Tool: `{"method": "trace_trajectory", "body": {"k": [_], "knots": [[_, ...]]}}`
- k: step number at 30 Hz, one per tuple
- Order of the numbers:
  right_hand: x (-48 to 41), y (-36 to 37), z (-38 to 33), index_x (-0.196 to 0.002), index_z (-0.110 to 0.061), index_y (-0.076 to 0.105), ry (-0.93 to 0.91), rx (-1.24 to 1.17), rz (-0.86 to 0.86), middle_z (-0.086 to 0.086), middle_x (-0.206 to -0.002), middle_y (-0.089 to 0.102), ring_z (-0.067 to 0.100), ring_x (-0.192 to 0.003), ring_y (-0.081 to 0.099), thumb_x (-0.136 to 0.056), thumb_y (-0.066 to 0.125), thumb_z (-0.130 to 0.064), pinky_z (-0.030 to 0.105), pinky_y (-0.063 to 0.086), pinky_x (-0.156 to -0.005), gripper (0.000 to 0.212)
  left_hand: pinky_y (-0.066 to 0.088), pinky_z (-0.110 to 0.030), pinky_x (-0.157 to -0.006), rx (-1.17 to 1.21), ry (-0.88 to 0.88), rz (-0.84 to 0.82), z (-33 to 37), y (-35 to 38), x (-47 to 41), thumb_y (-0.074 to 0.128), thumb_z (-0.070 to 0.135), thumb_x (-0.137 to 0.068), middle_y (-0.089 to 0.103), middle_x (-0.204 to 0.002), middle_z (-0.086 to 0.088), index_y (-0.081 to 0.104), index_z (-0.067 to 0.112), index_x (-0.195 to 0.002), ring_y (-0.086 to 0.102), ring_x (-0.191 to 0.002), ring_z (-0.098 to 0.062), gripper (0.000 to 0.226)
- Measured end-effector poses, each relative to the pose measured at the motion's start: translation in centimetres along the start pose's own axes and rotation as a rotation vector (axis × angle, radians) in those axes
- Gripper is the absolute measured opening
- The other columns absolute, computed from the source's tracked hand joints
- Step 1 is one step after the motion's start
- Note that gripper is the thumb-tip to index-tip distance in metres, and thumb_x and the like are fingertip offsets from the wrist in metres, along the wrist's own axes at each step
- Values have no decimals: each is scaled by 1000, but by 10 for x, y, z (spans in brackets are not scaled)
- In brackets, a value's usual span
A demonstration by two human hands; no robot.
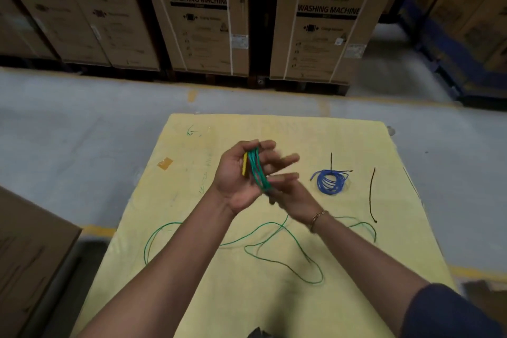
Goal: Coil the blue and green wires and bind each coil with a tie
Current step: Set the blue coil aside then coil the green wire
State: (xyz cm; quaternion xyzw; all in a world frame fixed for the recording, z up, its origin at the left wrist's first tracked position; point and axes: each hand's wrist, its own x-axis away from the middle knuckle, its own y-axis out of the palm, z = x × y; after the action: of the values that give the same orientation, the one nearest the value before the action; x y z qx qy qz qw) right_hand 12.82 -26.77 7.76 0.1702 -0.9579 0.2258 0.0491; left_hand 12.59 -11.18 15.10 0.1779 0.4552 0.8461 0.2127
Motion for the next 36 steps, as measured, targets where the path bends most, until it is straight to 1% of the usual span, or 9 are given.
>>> {"method": "trace_trajectory", "body": {"k": [4,12,15,19,24,27,30,33,36], "knots": [[16,18,4,-94,-10,77,82,-4,-125,-15,-62,65,9,-54,45,-100,56,-38,22,38,-56,35,39,-59,-110,-426,29,210,7,-22,-9,28,27,-101,69,-130,-14,64,4,-126,59,-130,-30,50],[9,-33,-10,-92,-27,77,-21,306,-210,13,-84,72,14,-68,54,-92,67,-37,31,41,-65,14,42,-37,-104,-1388,-142,369,-6,-82,0,36,29,-101,76,-113,6,69,21,-115,61,-120,-10,37],[1,-64,-27,-94,-23,78,-57,300,-183,3,-88,76,19,-83,67,-92,70,-33,31,51,-76,13,42,-40,-106,-1340,-263,302,-11,-85,8,31,31,-99,80,-93,-3,69,16,-109,67,-112,-19,42],[-14,-81,-44,-92,-16,78,-143,258,-138,7,-88,76,14,-80,64,-92,71,-27,36,53,-78,12,48,-41,-81,-1218,-251,248,-21,-65,4,25,22,-103,59,-51,-9,70,2,-94,62,-57,-23,50],[-44,-74,-40,-86,-16,76,-145,20,120,7,-81,71,8,-74,57,-90,74,-26,28,47,-71,11,42,-64,-108,-415,-158,154,-19,-43,-5,29,25,-102,28,-38,1,57,6,-75,27,-33,-14,43],[-47,-48,-29,-78,-15,72,-41,-87,145,-11,-63,64,-7,-53,51,-93,70,-22,13,40,-56,16,54,-55,-94,-43,-58,103,-6,-26,-16,36,26,-99,29,-38,3,54,10,-76,28,-33,-11,33],[-40,-12,-13,-70,-19,65,6,-149,107,-9,-57,61,-3,-40,45,-97,61,-15,21,35,-47,28,55,-42,-78,31,57,189,10,-16,-32,38,24,-99,36,-44,3,61,8,-77,38,-39,-12,35],[-34,10,-7,-88,-16,75,104,-142,68,1,-65,64,10,-44,48,-100,58,-31,23,39,-46,25,48,-55,-104,-136,130,306,24,-17,-48,36,25,-100,58,-60,-4,59,9,-86,69,-66,-25,32],[-31,9,-10,-99,-13,76,139,-99,18,-2,-64,62,12,-47,44,-98,59,-29,22,36,-46,23,47,-43,-102,-558,102,357,28,-31,-56,31,21,-101,75,-100,-26,58,9,-82,72,-104,-36,34]]}}
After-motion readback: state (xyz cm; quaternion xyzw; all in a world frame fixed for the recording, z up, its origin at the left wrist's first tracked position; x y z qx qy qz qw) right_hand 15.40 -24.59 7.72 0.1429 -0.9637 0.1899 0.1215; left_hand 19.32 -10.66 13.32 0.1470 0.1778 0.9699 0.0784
